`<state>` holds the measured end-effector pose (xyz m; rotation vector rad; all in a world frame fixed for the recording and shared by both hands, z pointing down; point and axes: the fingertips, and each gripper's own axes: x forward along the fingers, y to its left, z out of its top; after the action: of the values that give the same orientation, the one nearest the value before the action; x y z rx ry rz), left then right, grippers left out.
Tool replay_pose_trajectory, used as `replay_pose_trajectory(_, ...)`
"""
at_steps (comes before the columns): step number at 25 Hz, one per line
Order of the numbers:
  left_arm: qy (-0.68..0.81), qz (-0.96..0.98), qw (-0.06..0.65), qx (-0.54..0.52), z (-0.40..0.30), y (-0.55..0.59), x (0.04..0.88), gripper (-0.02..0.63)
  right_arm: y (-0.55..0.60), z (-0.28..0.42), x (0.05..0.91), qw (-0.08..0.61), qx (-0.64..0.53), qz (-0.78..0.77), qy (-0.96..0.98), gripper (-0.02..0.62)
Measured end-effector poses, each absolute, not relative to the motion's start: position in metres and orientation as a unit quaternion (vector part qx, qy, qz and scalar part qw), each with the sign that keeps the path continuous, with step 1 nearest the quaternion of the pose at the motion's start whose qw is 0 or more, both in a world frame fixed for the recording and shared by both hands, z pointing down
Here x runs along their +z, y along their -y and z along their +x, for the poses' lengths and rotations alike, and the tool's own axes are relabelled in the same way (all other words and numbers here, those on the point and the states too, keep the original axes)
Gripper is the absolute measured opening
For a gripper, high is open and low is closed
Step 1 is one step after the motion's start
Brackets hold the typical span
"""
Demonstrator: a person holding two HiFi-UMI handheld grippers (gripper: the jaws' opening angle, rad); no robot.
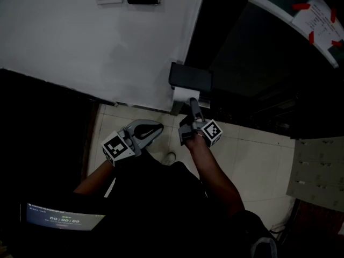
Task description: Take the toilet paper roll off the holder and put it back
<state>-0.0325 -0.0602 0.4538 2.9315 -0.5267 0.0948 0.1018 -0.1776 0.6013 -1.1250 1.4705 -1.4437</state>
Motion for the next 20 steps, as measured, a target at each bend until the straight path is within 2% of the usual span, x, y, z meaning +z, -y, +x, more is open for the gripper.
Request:
replay_pose_trajectory(10,0.172,0.981,0.079,0.029,-0.029,0.062,0.453,0.005,0.125,0.086,0.573,0.341,-0.562,-0.412,-0.631,0.453)
replay_pose_trajectory(16,0.173,0.982,0.074,0.028,-0.027,0.065,0.452,0.005,0.123,0.075,0.523,0.249,-0.423,-0.384,-0.782,0.453)
replay_pose_trajectory(20,0.175,0.982,0.068,0.028,-0.025,0.066,0.452,0.005,0.110,0.061,0.486,0.130,-0.258,-0.366,-0.885,0.451)
